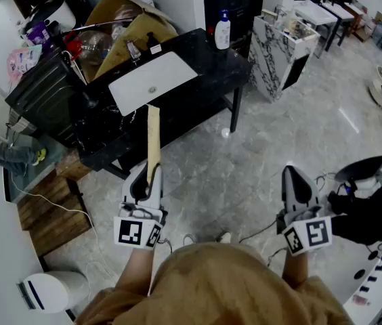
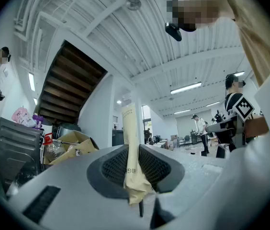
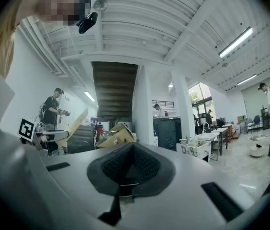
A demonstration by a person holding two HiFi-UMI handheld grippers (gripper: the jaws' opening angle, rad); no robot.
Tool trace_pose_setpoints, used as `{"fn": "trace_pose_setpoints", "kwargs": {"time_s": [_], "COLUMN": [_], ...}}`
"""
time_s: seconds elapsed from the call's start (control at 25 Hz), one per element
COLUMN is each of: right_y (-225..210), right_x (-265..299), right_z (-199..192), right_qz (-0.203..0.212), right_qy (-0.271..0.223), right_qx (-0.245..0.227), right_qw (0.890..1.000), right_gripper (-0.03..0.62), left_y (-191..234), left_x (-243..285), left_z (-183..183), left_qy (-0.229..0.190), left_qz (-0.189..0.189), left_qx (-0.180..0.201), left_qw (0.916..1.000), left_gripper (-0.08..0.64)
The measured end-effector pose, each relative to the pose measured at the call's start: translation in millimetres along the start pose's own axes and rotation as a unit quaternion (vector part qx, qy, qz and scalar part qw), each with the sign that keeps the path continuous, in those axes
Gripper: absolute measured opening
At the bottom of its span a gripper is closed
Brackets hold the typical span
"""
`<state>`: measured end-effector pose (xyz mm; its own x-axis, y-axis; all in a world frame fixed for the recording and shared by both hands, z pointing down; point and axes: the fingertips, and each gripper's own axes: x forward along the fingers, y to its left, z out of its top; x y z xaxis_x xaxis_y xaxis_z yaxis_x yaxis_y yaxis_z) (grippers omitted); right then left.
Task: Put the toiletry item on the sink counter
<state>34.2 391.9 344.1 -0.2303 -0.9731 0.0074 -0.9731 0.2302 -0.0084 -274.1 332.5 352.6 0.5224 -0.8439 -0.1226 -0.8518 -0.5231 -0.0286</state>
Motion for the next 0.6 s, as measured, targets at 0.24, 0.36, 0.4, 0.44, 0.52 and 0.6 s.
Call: {"fn": "trace_pose_setpoints", "kwargs": {"time_s": [0.24, 0.36, 0.4, 0.44, 0.52, 0.6], "right_y": [-2.2, -4.9, -6.5, -8.8, -15.8, -23.3], "right_x": [-7.1, -13.7, -15.6, -17.1, -19.6, -23.1], "right_z": [-4.2, -8.7, -10.5, -12.3, -15.4, -17.7], "right_qz": [0.006, 0.009, 0.010, 0.011, 0.013, 0.020], "right_qy": [0.002, 0.006, 0.007, 0.008, 0.008, 0.005], "right_qx": [0.003, 0.007, 0.009, 0.010, 0.020, 0.042], "right_qw": [1.000, 1.000, 1.000, 1.000, 1.000, 0.999], "right_gripper": [0.003, 0.003, 0.003, 0.003, 0.003, 0.003], "left_y": [-8.0, -15.6, -18.3, -21.1, -27.6, -35.4], "left_x": [-4.7, -7.8, -8.3, -8.4, -7.3, -6.1], "left_z": [-1.5, -2.4, -3.5, -5.0, -7.2, -7.9], "left_qy": [0.005, 0.007, 0.009, 0.010, 0.012, 0.014], "left_qz": [0.003, 0.005, 0.006, 0.007, 0.009, 0.010], "left_qx": [0.001, 0.001, 0.001, 0.001, 0.001, 0.001], "left_qw": [1.0000, 1.0000, 0.9999, 0.9999, 0.9999, 0.9998], "left_gripper": [0.066, 0.066, 0.066, 0.066, 0.066, 0.066]}}
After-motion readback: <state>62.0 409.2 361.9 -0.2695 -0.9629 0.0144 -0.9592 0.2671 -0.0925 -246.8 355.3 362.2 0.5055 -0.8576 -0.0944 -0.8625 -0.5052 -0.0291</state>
